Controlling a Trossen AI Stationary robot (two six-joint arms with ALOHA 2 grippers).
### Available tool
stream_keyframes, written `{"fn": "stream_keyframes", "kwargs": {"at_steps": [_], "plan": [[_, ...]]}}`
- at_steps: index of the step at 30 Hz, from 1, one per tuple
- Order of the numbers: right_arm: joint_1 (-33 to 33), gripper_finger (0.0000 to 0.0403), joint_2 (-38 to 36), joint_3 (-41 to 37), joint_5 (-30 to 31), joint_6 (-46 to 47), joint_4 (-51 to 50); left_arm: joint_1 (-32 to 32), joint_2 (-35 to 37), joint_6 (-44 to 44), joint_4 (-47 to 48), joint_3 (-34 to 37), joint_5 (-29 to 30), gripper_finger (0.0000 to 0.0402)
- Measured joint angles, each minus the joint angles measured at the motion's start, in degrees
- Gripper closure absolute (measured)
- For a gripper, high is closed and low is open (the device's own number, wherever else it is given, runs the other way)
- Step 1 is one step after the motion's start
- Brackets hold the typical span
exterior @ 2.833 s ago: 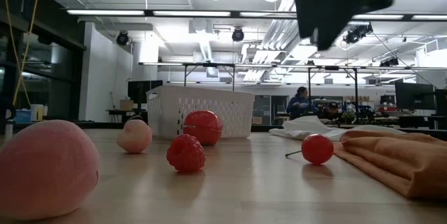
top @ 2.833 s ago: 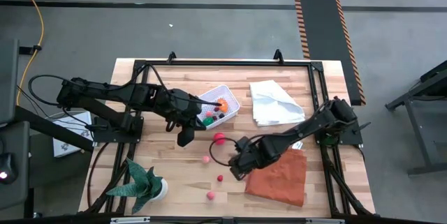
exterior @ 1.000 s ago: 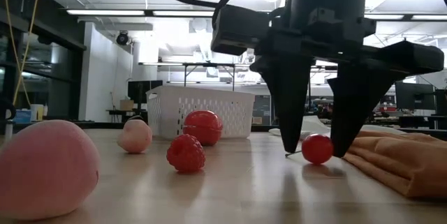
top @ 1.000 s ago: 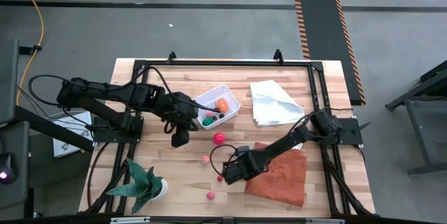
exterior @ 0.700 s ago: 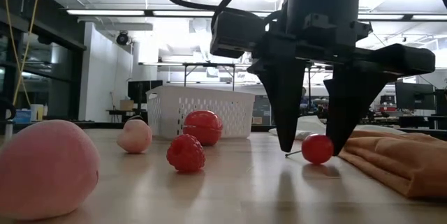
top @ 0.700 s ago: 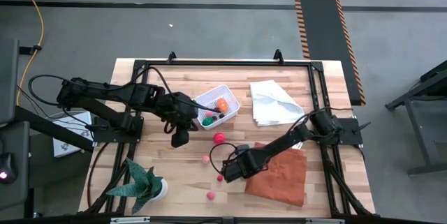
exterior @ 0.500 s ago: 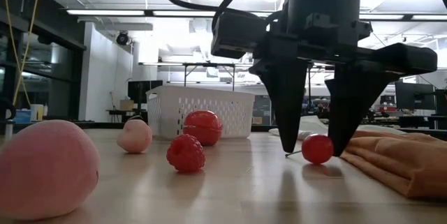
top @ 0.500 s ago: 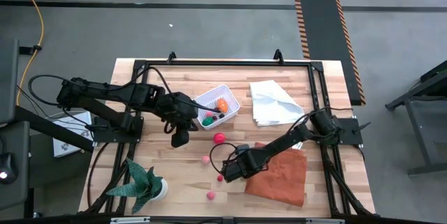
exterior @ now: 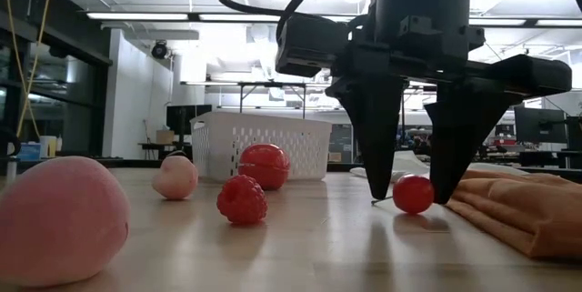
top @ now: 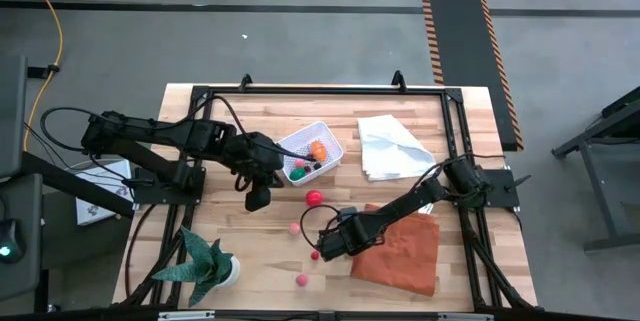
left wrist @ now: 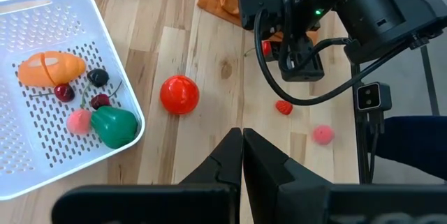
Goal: Pick and placing Produce into tupperware
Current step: Put the red cherry in the basket
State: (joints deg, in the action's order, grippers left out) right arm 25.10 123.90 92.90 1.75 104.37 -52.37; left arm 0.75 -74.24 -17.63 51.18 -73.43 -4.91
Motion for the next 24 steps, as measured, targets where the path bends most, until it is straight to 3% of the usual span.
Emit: {"fn": "stream_keyframes", "kwargs": {"at_steps": [9, 24], "plan": [[0.0, 0.0262, 0.0, 0.0, -0.3, -0.3, -0.1, 0.0, 0.0, 0.0, 0.0, 0.0, 0.0, 0.0399], [0.0, 0.0288, 0.0, 0.0, -0.3, -0.2, -0.1, 0.0, 0.0, 0.0, 0.0, 0.0, 0.0, 0.0399]]}}
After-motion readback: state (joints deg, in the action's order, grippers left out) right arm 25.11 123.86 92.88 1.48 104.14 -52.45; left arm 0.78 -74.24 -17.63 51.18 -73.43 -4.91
